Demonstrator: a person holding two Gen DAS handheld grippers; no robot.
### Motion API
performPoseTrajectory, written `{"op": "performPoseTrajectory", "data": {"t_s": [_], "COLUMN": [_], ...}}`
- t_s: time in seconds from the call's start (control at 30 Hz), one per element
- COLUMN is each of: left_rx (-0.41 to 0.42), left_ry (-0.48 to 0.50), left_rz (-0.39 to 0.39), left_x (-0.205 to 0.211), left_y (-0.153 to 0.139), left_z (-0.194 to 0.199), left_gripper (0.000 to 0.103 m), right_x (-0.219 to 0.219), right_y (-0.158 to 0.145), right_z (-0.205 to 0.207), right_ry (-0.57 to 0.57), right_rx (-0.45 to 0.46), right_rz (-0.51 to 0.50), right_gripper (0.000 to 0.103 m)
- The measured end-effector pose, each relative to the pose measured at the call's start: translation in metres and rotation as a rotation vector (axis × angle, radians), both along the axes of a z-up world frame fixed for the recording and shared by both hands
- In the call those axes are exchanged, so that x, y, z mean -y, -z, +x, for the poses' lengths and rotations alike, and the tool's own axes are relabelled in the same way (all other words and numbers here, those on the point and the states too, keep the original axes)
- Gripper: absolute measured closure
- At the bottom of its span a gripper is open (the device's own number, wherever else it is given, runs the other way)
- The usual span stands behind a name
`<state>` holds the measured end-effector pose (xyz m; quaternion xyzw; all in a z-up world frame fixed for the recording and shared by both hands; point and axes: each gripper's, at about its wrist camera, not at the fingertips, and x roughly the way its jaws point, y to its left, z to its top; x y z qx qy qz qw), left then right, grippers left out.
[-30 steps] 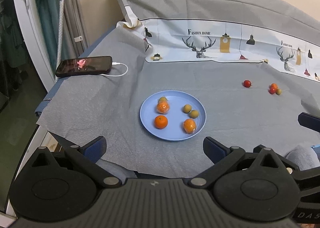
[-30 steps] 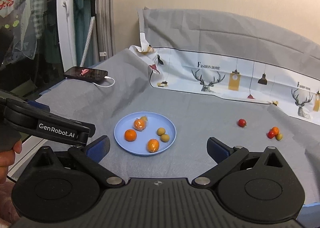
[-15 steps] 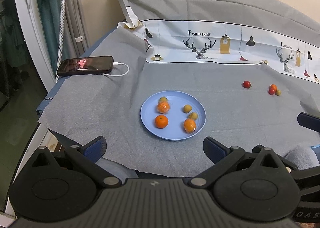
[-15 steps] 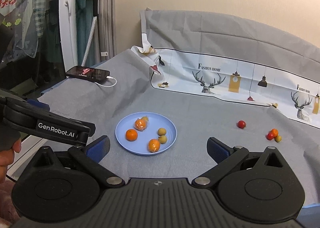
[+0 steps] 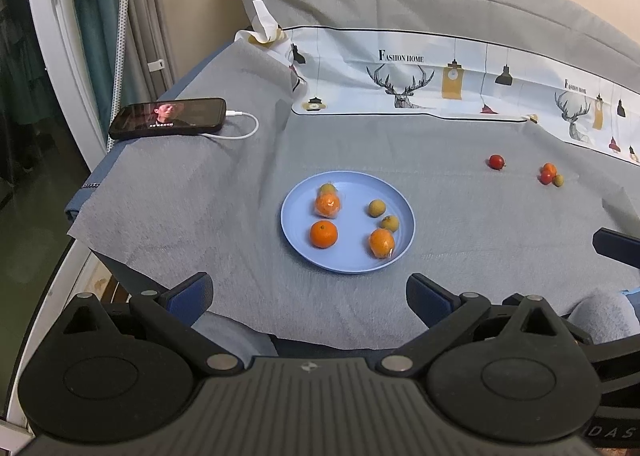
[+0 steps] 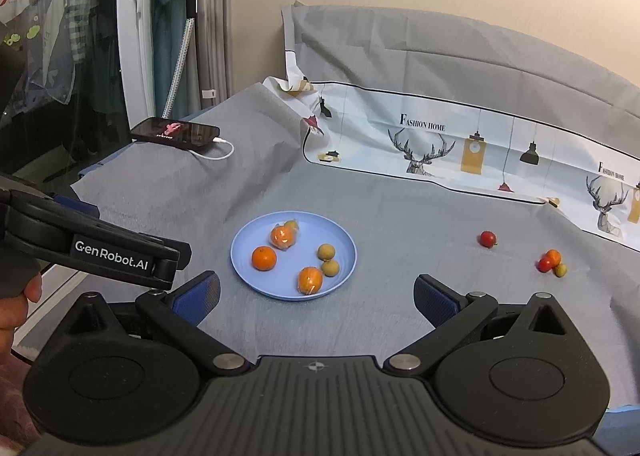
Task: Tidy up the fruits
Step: 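Lift both open grippers away from the plate, then move both grippers toward the red tomatoes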
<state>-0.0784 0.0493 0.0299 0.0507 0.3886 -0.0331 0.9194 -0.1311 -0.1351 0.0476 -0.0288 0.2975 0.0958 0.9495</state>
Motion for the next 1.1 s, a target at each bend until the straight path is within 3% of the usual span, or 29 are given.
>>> {"op": "performPoseTrajectory", "data": {"t_s": [0.37,0.63,0.87,1.1], "left_rx": [-0.021,-0.068,-0.139,-0.221], "left_ry": [0.0,0.041,0.069,0.135], "left_rz": [0.009,0.062,0.078,0.067], "left_x": [0.0,0.017,0.049,0.115], "left_y": [0.007,0.019,0.032,0.048], "left_z": [0.01,0.028,0.065,0.13], "left_gripper": [0.0,0.0,0.0,0.0], "right_x": [-0.001,0.01,0.06,0.142], "right_y": [0.006,0.017,0.041,0.082], "right_z": [0.009,0.019,0.04,0.08], "right_ry": [-0.004,0.038,0.211,0.495], "right_rx": [-0.032,-0.065,-0.109,-0.138], "right_rz": [-0.005,0.03,0.116,0.172], "right_gripper": [0.001,0.001,0.001,0.001]}}
